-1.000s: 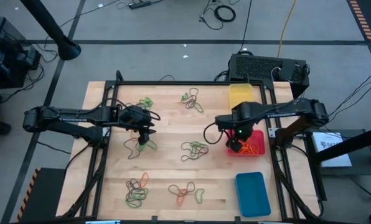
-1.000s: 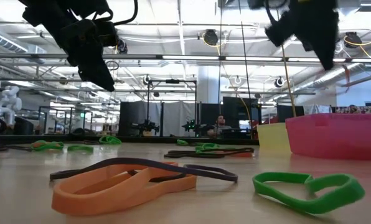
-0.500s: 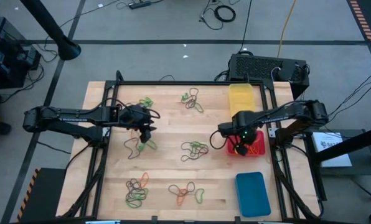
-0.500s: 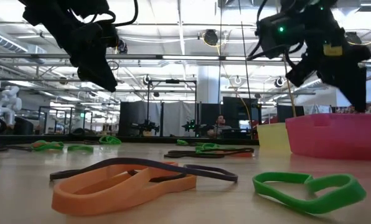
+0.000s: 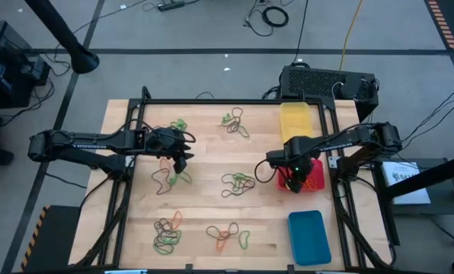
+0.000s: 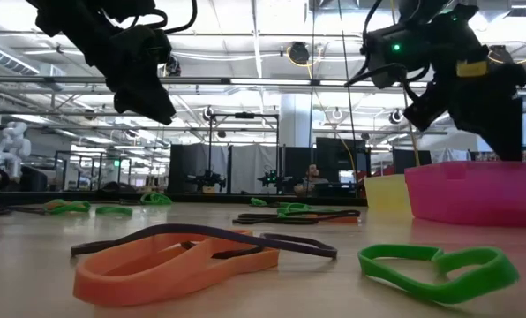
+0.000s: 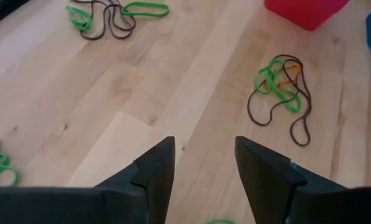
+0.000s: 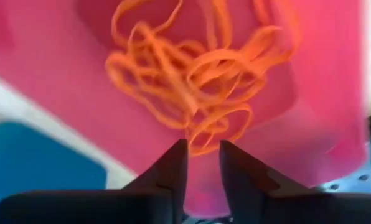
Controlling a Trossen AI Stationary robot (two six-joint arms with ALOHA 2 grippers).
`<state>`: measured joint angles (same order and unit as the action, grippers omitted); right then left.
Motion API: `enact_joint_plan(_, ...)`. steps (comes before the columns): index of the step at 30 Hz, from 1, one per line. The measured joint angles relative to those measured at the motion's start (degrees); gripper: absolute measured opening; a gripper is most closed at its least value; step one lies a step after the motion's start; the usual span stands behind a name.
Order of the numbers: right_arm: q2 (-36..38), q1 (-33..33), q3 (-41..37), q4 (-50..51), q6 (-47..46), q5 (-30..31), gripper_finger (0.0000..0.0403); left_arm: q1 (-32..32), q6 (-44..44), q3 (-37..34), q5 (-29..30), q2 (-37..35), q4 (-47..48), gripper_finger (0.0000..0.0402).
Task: Sort rubber bands into baskets
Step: Put the orange rubber band into the red bin
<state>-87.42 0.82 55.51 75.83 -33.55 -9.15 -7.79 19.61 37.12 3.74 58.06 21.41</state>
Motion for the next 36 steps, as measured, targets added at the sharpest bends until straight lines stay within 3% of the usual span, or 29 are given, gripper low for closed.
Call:
enact_joint_plan(8,0.0,2.9,6.3,4.4,4.6,-1.4,0.0156,-0.1,1.1,0.0,3.0,0.0,0.0,0.0175)
enact_joint_plan(15,0.0,5.2,16.5,3.4,6.2,-0.1,0.0178,-0.1,1.1,0.0,3.2,0.0,0.1,0.0175)
enact_joint_plan(22,0.0,6.2,19.9,-16.6,-0.3,13.8,0.0178,-0.1,1.1,0.0,3.2,0.0,0.1,0.0175)
enact_joint_plan(26,-0.6,6.3,19.9,-32.3,-0.1,13.8,0.0178,-0.1,1.1,0.0,2.9,0.0,0.4,0.0175)
enact_joint_plan(32,-2.1,3.8,19.9,-50.5,11.7,13.0,0.0178,-0.1,1.0,0.0,2.2,0.0,3.3,0.0175)
enact_joint_plan(36,-4.5,0.9,20.0,-54.6,21.9,5.3,0.0178,0.0,0.8,0.0,1.0,0.0,6.0,0.0175)
